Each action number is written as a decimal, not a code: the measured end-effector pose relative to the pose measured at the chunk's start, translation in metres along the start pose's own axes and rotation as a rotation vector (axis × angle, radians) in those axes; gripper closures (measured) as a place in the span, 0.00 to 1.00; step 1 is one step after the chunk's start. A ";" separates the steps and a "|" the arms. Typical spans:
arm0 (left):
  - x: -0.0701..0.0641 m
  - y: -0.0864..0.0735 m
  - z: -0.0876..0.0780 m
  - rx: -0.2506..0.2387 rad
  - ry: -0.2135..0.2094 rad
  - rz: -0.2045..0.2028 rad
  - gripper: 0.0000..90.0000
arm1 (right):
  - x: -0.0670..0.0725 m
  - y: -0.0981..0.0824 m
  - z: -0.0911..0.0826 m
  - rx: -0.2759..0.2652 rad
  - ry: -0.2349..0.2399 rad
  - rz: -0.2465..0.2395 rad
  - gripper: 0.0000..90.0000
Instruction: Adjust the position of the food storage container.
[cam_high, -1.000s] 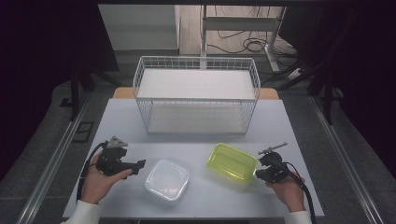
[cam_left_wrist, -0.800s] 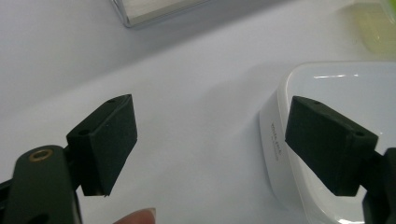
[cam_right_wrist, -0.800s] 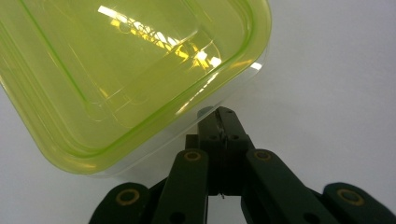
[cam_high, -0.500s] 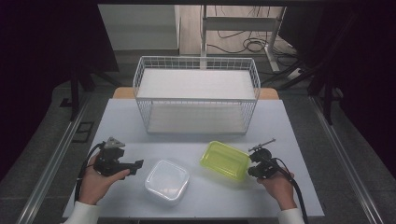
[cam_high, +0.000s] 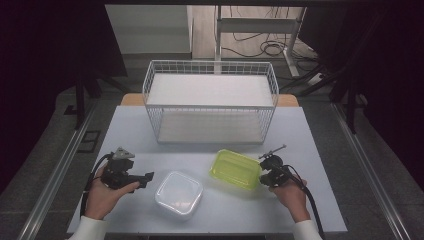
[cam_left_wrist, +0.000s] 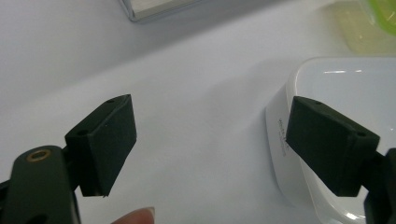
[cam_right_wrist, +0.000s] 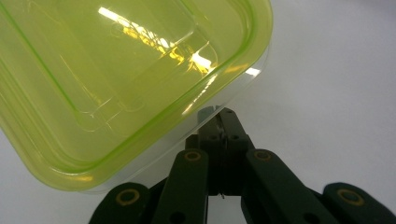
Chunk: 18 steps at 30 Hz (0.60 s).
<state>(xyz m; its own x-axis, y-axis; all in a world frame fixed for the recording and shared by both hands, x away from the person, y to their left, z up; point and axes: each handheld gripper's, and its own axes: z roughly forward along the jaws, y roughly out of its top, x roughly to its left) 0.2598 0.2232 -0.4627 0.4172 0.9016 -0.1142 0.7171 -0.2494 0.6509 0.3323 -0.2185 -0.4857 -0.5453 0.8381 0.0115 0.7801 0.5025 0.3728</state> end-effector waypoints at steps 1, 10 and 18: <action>0.000 0.000 0.000 -0.001 0.000 0.000 0.18 | 0.002 0.002 0.000 0.000 0.001 -0.004 0.99; -0.001 0.000 0.000 0.002 0.005 0.006 0.18 | 0.016 0.026 0.009 -0.004 -0.004 -0.046 0.99; -0.001 -0.001 0.001 0.007 0.011 0.006 0.18 | 0.023 0.039 0.021 0.001 0.001 -0.082 0.99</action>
<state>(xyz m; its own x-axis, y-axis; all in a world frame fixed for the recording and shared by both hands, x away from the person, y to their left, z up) 0.2598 0.2221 -0.4640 0.4151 0.9040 -0.1018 0.7187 -0.2573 0.6460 0.3571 -0.1754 -0.4899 -0.6079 0.7938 -0.0186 0.7328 0.5699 0.3718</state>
